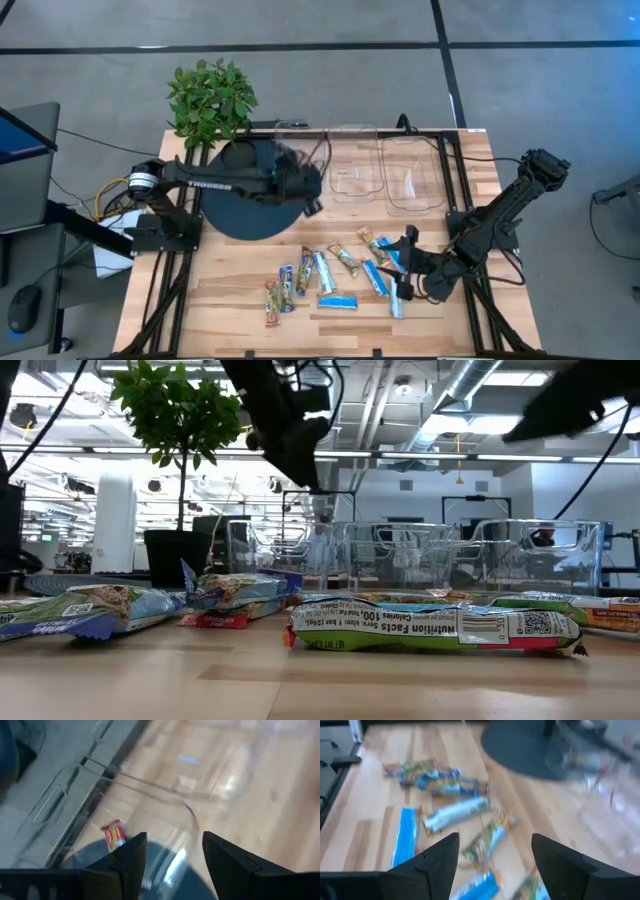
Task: Pick and place Granola Bars by type
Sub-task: Put the blue granola bar into the middle transparent bin
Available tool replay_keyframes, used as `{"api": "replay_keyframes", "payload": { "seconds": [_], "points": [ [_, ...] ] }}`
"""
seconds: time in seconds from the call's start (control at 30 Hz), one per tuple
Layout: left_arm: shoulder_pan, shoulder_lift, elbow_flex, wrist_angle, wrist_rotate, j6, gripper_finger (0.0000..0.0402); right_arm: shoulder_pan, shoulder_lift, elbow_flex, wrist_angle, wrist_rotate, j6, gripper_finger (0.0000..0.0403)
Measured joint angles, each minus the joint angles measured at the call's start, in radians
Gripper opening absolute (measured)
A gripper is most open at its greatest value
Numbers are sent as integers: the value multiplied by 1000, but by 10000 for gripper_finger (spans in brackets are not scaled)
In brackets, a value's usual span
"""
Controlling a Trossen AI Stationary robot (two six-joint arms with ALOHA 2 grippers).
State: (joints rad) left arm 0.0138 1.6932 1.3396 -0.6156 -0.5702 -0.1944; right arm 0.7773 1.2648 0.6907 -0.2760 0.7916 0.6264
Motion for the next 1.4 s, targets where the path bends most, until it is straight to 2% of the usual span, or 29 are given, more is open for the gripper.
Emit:
{"api": "replay_keyframes", "payload": {
  "seconds": [0.13,0.33,0.47,0.6,0.73,1.0,1.4],
  "points": [
    [-136,-7,0,-158,-71,-14,185,1,0,0,-77,-33,149,243],
    [-343,-7,0,-351,-217,-181,183,12,0,0,-224,-90,416,243],
    [-457,-7,0,-408,-283,-293,183,21,34,0,-348,-127,610,243],
    [-538,-7,0,-426,-365,-382,183,7,97,0,-422,-178,724,243],
    [-590,-7,0,-471,-412,-466,183,-20,153,0,-421,-204,736,243],
    [-629,-7,0,-505,-389,-628,183,-36,181,0,-415,-226,737,243],
    [-654,-7,-1,-501,-401,-666,183,-67,247,1,-384,-304,736,243]
  ]
}}
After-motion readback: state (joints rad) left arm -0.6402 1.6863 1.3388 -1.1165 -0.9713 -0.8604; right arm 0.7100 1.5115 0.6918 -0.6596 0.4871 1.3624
